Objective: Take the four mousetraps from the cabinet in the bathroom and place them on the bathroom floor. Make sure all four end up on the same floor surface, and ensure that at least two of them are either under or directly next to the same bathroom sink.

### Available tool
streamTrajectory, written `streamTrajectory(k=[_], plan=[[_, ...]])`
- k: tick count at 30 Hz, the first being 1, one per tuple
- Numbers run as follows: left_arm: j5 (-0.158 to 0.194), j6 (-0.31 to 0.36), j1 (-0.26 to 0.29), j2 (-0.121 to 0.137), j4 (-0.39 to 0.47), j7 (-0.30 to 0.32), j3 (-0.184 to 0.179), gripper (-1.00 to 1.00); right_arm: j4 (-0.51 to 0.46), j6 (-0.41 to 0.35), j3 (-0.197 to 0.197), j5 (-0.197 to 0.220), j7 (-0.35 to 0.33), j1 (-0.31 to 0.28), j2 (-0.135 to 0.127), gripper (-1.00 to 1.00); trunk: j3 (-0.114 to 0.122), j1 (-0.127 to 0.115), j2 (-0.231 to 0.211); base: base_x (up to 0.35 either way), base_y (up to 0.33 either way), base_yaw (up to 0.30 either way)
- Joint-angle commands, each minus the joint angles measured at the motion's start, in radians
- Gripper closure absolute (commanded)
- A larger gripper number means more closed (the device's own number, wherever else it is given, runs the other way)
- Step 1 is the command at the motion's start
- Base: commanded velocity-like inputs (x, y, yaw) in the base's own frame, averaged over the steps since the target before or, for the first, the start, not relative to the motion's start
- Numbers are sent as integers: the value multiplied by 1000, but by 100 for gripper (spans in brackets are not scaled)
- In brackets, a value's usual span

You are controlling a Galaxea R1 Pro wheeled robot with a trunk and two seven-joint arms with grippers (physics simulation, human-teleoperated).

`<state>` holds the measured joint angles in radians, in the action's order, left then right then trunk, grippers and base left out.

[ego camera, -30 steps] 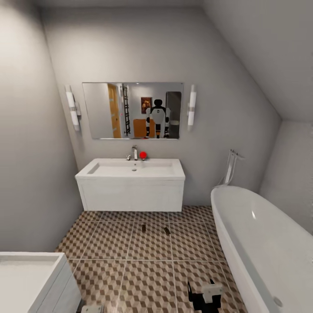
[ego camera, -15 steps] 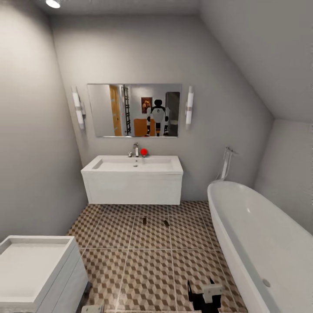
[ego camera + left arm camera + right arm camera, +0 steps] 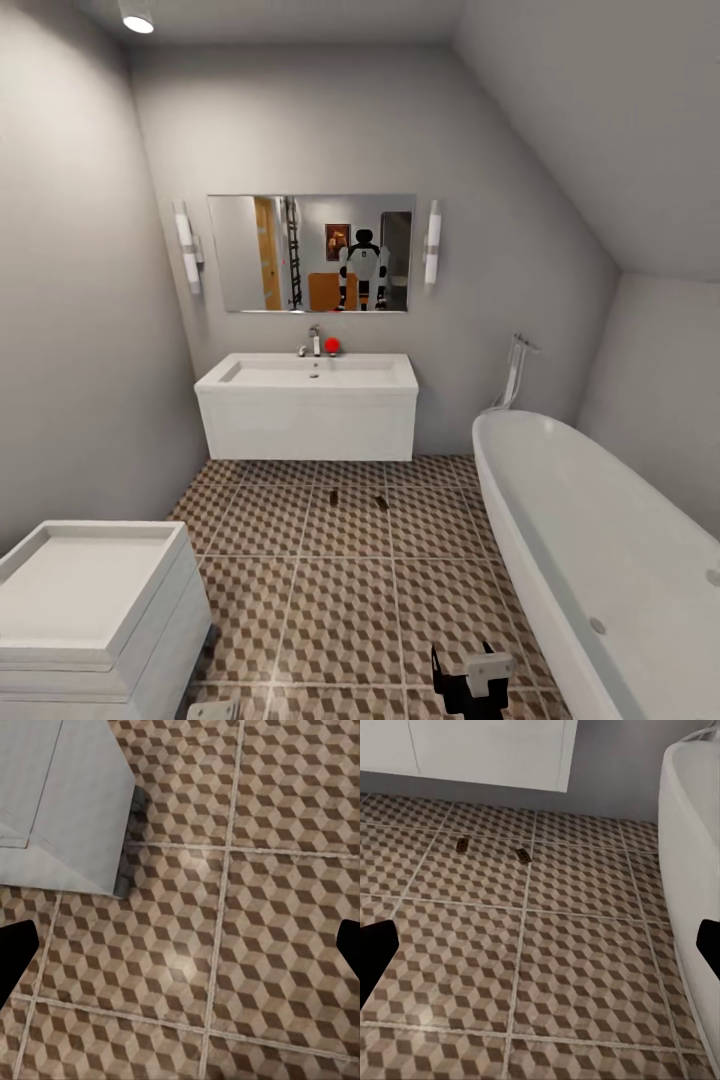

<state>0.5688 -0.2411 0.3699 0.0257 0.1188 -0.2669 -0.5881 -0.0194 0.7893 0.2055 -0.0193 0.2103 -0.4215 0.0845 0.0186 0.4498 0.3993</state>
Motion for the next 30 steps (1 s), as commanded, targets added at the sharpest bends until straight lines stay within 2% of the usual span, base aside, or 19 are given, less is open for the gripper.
streamTrajectory(k=[1, 10, 30], plan=[[6, -1, 0, 0, 1, -5, -9, -100, 1, 1, 8, -2, 10, 0, 1, -100, 0, 0, 1, -39, 0, 0], [7, -1, 0, 0, 1, -5, -9, -100, 1, 1, 8, -2, 13, 0, 1, -100, -3, 0, 1, -12, 0, 104], [7, -1, 0, 0, 1, -5, -9, -100, 1, 1, 8, -2, 14, 0, 0, -100, -15, 0, 1, 0, 0, 261]])
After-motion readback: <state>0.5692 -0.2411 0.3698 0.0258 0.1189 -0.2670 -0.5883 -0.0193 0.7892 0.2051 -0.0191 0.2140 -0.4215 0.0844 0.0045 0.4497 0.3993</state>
